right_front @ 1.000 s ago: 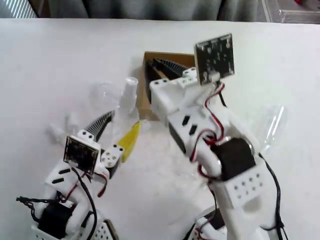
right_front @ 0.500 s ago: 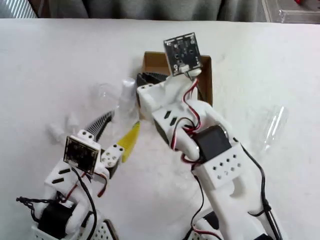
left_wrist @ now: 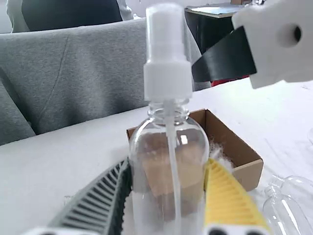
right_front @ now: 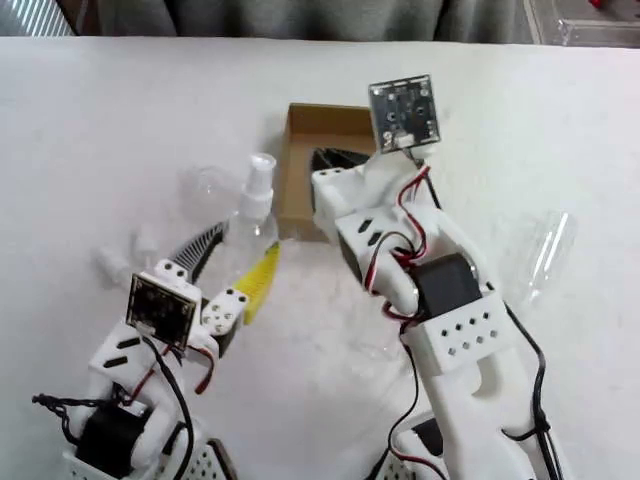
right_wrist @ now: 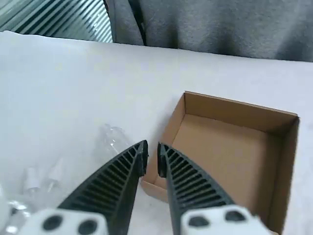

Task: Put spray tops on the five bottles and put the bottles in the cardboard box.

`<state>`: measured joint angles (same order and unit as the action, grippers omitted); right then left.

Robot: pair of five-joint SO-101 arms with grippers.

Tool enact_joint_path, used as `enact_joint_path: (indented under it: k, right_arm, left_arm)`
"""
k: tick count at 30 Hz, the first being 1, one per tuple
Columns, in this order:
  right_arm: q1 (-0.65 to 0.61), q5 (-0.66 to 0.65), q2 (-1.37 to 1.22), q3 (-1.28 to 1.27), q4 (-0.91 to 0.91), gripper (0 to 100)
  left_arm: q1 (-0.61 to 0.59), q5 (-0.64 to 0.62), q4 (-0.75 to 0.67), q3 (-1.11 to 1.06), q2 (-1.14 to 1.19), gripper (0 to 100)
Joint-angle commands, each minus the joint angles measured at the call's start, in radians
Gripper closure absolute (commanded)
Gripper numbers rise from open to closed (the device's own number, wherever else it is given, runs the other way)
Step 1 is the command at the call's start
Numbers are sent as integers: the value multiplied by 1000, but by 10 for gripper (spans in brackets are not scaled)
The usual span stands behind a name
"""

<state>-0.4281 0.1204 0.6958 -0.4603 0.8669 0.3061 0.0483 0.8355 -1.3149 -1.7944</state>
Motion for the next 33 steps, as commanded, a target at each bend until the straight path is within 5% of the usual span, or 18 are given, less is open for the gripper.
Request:
enact_joint_path:
  k: [1, 9, 19, 33]
  right_arm:
    - [67, -12, 27, 6, 70, 982]
    - [236, -112, 27, -69, 211, 982]
    - [420, -181, 27, -321, 120, 982]
    - [789, -574, 25, -667, -104, 982]
  left_arm:
    - [1, -5, -87, 5, -4, 924]
    - [1, -28, -262, 11, 27, 926]
    - [1, -152, -543, 221, 503, 964]
    - [-33, -153, -953, 397, 1055, 965]
